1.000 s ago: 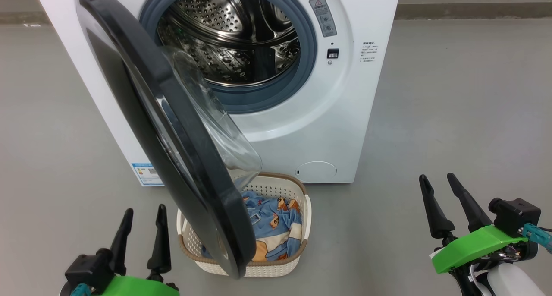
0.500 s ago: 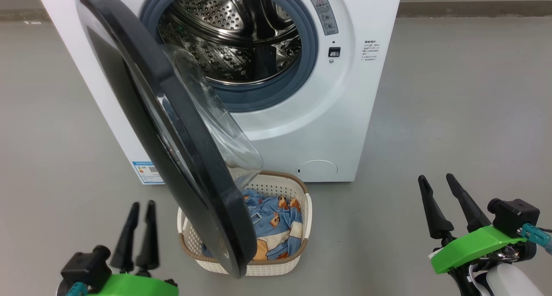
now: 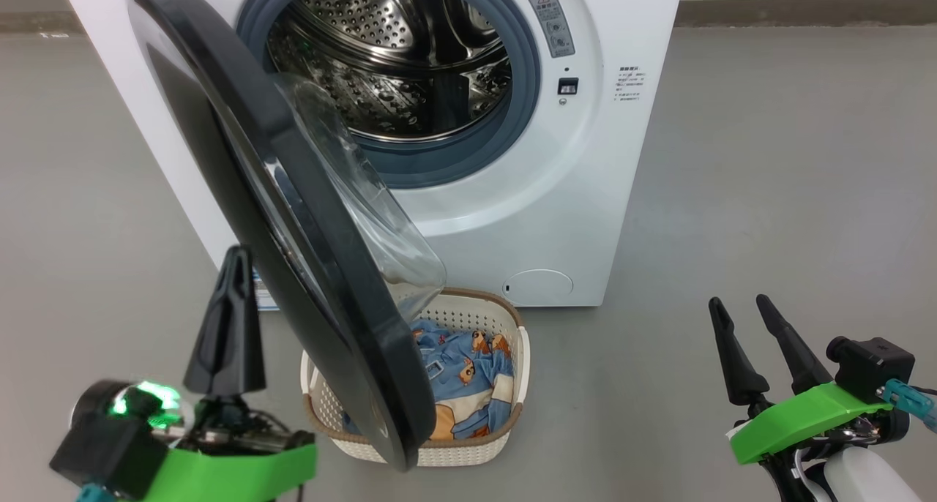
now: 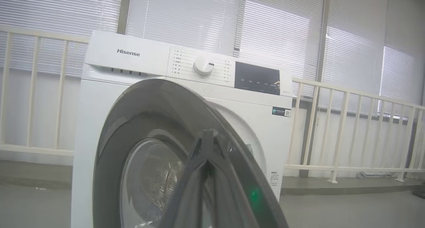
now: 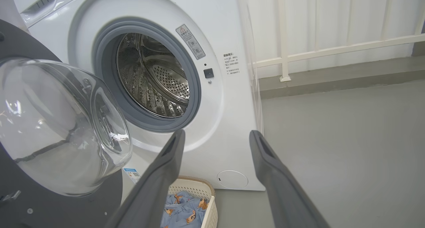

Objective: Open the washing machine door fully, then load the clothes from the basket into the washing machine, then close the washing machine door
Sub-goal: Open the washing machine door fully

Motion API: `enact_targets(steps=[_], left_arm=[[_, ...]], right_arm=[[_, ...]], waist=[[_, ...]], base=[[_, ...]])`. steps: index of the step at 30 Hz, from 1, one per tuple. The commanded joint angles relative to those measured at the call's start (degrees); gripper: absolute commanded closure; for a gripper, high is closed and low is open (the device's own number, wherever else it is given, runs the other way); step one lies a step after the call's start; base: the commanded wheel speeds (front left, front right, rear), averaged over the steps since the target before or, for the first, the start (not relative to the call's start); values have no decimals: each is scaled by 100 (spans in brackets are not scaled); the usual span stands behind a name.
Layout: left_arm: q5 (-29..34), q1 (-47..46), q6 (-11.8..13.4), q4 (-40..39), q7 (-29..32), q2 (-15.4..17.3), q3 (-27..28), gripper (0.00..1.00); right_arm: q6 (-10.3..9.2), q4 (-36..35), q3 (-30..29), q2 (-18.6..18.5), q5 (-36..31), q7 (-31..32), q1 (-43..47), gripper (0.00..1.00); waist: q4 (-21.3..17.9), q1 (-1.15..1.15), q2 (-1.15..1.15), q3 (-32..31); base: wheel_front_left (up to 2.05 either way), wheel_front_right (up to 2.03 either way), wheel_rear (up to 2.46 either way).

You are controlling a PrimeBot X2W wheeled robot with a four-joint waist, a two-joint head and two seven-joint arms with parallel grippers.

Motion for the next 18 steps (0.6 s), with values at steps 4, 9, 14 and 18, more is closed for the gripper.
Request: enact_targets(steps=[4,9,14,18], left_arm=[[81,-269,24,-909,-31,35,-255,100],[27,-251,76,-1290,286,32,-825,100],[-194,-89,66,-1025,641,31,-1416,100],[-346,60,53,-508,883,30,-1856,100]], right_arm=[[33,-115,145,-12,-90,-70,-91,0],[33,-96,202,20,-74,-70,-111,0],[33,-91,225,33,-52,-70,-136,0],[33,-93,225,39,-42,-70,-146,0]], waist=[[-15,0,0,-11],[-75,0,0,-15],[-172,0,0,13],[-241,0,0,55]], base=[[0,0,0],[0,0,0],[0,0,0],[0,0,0]])
